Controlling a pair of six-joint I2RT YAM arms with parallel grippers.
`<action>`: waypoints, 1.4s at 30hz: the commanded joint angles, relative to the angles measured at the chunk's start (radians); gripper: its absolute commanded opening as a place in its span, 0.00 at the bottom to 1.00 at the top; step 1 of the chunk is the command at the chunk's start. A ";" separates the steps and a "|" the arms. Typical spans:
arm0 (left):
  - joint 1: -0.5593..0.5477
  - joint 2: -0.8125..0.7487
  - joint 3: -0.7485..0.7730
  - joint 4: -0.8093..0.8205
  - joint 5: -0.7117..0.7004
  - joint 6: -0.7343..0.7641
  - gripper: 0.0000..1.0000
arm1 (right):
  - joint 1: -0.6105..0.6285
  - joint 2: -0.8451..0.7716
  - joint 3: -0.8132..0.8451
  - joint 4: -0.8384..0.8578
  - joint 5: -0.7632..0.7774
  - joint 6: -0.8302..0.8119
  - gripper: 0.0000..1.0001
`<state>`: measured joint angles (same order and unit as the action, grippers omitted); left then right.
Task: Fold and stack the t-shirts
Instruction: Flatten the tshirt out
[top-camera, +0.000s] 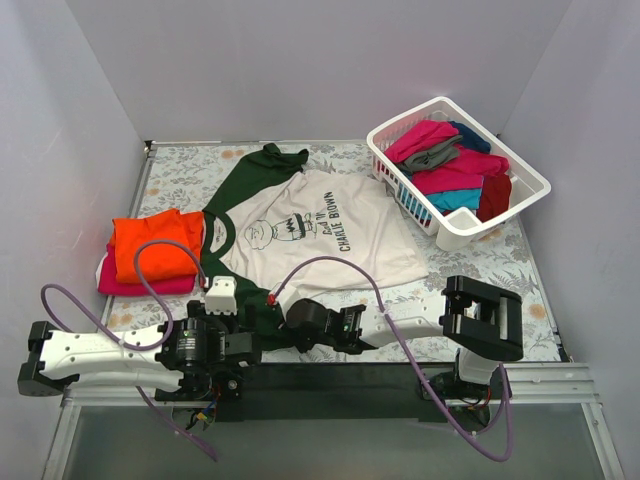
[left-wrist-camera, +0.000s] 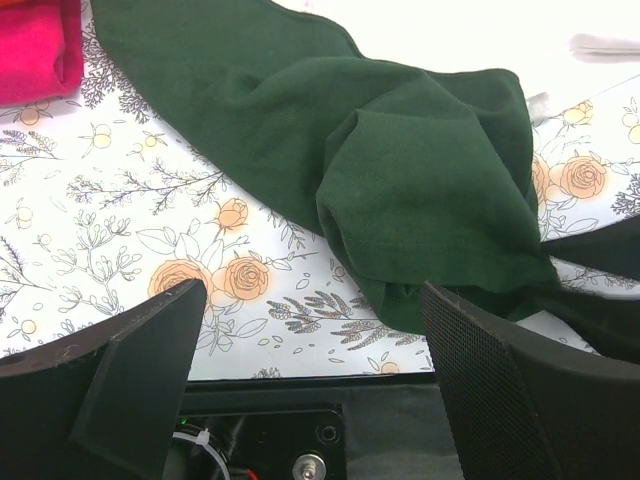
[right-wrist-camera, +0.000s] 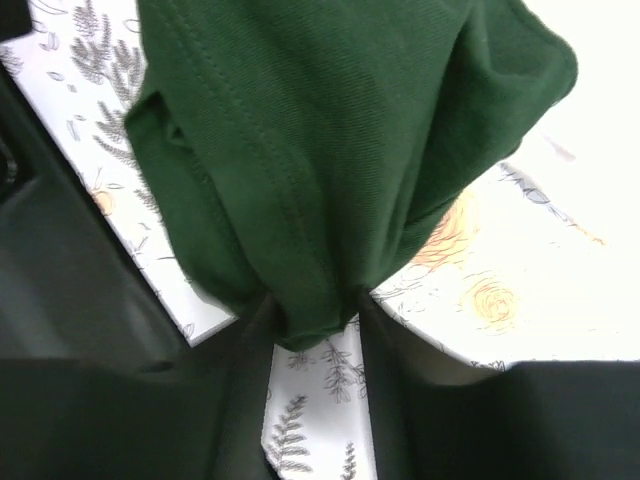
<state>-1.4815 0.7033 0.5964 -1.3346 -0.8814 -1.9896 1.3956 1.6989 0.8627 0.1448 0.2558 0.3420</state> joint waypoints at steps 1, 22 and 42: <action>-0.002 0.001 -0.006 0.012 -0.059 -0.654 0.81 | 0.006 -0.002 0.038 0.013 0.071 0.009 0.24; 0.006 0.203 0.014 0.438 -0.054 -0.145 0.80 | -0.136 -0.228 -0.113 -0.007 -0.055 0.040 0.01; 0.142 0.354 0.022 0.629 0.062 0.195 0.86 | -0.188 -0.268 -0.157 0.044 -0.199 0.063 0.01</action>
<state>-1.3434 1.0245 0.5842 -0.7376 -0.8116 -1.8736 1.2251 1.4700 0.7204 0.1417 0.0978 0.3912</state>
